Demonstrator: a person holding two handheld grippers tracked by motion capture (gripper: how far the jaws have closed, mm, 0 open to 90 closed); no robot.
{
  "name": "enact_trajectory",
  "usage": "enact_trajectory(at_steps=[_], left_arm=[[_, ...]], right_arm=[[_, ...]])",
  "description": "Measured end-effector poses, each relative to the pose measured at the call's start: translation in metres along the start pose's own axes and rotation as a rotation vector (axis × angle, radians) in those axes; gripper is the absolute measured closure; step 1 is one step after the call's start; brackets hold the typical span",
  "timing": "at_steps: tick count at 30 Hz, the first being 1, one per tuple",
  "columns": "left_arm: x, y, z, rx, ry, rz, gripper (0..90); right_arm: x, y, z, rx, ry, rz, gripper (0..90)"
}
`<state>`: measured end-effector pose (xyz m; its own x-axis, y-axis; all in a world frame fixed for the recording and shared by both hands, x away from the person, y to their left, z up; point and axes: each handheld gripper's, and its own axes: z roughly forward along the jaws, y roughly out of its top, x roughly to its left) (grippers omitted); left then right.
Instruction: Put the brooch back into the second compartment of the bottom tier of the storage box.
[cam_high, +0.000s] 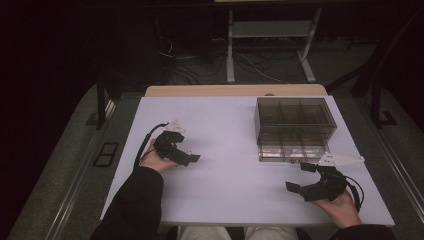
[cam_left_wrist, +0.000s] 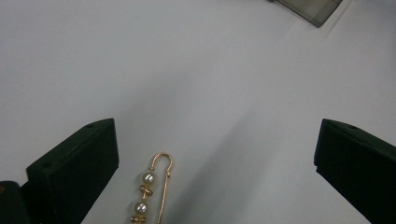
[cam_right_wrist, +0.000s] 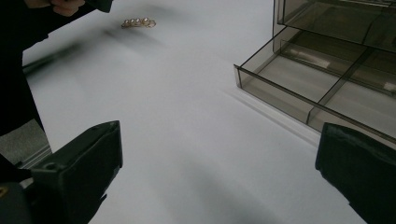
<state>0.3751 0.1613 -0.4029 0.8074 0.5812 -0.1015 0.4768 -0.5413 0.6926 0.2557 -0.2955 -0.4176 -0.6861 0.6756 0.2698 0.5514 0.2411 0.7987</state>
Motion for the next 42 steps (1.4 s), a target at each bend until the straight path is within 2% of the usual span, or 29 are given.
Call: enact_trajectory(at_steps=[9,26,38,42], left_arm=[[0.009,-0.005,0.003,0.018,0.009,-0.032,0.0],[0.023,-0.014,0.008,0.058,0.024,-0.062,0.0],[0.034,-0.022,0.014,0.12,0.021,-0.083,0.0],[0.035,-0.025,0.015,0.13,0.022,-0.081,3.4]], right_arm=[[0.0,0.0,0.0,0.001,0.001,0.0,0.4],[0.0,0.0,0.0,0.0,0.0,-0.003,0.4],[-0.001,-0.001,-0.002,0.003,-0.002,0.004,0.4],[-0.001,-0.001,-0.002,0.0,-0.003,0.003,0.4]])
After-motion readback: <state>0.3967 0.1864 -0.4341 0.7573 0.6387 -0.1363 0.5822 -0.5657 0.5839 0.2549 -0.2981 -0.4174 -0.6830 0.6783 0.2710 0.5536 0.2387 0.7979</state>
